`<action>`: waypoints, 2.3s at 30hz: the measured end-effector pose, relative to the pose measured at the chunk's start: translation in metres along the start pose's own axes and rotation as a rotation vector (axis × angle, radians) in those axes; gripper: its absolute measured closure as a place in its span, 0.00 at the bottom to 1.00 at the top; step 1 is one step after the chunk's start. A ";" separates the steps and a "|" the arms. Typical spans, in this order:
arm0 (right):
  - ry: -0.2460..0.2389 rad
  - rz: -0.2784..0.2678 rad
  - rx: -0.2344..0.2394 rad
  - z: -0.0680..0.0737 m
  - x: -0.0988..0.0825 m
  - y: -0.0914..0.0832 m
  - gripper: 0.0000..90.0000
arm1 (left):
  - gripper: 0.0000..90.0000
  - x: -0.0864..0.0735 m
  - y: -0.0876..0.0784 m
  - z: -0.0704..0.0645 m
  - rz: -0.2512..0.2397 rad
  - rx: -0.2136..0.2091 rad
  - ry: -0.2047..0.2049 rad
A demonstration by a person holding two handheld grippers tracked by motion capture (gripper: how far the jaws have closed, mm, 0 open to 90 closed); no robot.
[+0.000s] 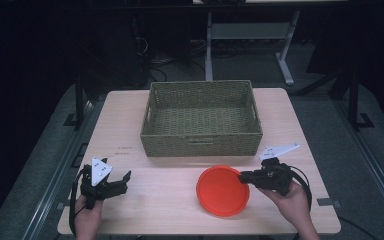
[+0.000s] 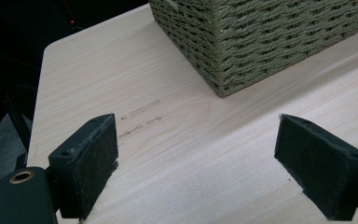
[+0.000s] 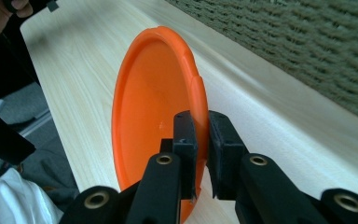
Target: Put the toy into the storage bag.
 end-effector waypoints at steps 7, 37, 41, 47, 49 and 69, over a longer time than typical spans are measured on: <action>-0.026 -0.005 -0.035 0.004 0.014 -0.012 0.91 | 0.14 0.000 -0.001 -0.001 0.004 -0.001 0.007; -0.067 0.046 -0.073 0.007 0.069 -0.029 0.91 | 0.14 -0.001 -0.002 0.001 -0.001 0.006 -0.002; -0.078 0.052 -0.087 0.007 0.076 -0.032 0.91 | 0.14 -0.001 -0.002 0.001 -0.004 0.008 -0.005; -0.078 0.051 -0.084 0.010 0.086 -0.035 0.91 | 0.14 -0.001 -0.003 0.002 -0.002 0.012 -0.008; -0.075 0.049 -0.083 0.010 0.091 -0.036 0.91 | 0.14 -0.001 -0.003 0.002 -0.003 0.013 -0.012; -0.100 0.054 -0.116 0.016 0.143 -0.047 0.91 | 0.14 -0.002 -0.003 0.003 -0.003 0.013 -0.009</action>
Point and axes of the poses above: each handheld gripper's, and its own axes: y roughly forward along the jaws, x roughly out of its top, z roughly to its left, the point moved 4 cm from there along y, roughly forward along the jaws, and after that the axes turned 7 degrees about y, right-handed, at the moved point
